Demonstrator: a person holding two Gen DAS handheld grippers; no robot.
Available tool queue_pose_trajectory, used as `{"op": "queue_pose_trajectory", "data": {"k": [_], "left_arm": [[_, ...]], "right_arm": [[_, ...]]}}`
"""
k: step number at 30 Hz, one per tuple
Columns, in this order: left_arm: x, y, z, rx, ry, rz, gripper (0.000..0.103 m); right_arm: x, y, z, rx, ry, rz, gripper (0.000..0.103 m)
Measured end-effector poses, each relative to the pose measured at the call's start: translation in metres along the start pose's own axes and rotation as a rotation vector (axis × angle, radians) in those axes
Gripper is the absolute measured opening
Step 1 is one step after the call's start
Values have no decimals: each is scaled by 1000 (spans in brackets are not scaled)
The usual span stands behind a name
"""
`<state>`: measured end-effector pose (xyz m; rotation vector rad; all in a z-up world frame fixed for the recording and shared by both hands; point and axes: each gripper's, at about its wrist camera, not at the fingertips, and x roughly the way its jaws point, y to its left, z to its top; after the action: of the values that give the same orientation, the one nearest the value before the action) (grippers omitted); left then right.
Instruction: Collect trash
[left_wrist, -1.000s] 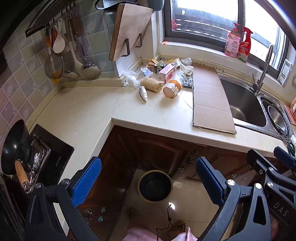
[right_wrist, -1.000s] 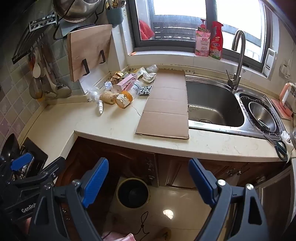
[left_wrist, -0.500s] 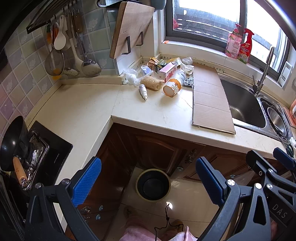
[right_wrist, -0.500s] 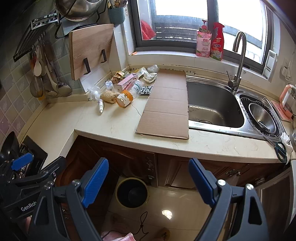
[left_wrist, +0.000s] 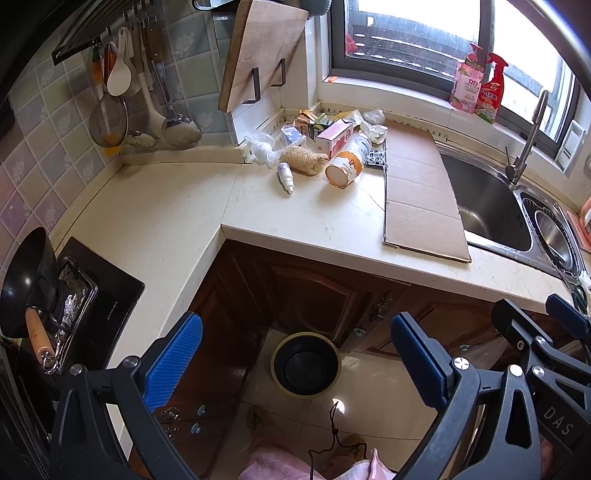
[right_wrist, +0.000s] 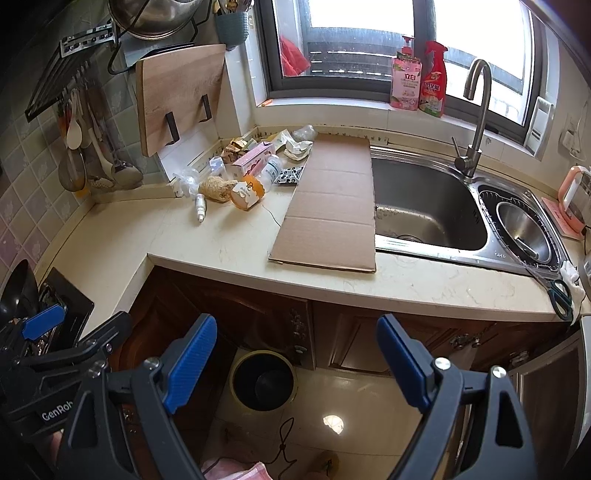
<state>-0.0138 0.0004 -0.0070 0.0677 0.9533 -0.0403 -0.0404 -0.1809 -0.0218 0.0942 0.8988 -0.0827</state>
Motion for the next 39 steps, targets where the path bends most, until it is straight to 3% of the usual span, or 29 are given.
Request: {"op": "queue_pose_trajectory", "data": {"k": [39], "left_arm": [[-18, -4, -3, -18, -17, 21, 101]], "right_arm": [[-21, 1, -6, -31, -32, 11, 89]]}}
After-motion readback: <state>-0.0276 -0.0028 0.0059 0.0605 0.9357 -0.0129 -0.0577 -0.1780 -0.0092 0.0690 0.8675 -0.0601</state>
